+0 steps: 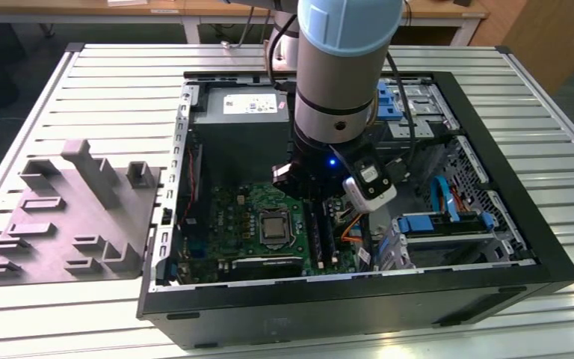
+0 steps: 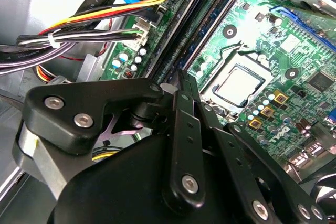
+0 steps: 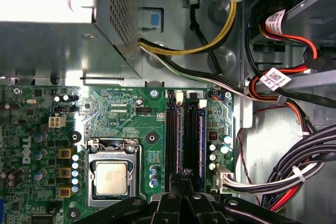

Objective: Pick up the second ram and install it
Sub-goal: 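Press down the second ram until it locks into place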

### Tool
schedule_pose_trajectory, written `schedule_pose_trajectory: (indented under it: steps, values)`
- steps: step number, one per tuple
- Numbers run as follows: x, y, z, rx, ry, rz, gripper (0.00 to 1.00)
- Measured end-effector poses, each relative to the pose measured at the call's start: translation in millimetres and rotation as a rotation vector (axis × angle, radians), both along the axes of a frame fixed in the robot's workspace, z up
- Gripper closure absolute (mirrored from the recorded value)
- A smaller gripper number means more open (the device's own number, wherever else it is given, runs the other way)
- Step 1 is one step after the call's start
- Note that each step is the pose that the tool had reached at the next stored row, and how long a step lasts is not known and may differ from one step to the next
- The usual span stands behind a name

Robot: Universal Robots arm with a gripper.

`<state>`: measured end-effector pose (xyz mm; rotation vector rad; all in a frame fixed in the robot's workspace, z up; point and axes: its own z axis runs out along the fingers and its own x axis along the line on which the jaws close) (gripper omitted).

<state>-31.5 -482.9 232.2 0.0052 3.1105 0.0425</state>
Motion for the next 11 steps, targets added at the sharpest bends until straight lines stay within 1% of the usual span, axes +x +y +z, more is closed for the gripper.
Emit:
schedule_pose_trajectory:
  steps: [6,8,11]
  values:
    - [-0.1,0.4,0.0,0.0001,0.0,0.0,0.9]
    - [-0.1,1.9,0.0,0.0001,0.0,0.0,0.9]
    - [-0.1,6.3,0.0,0.0002,0.0,0.0,0.9]
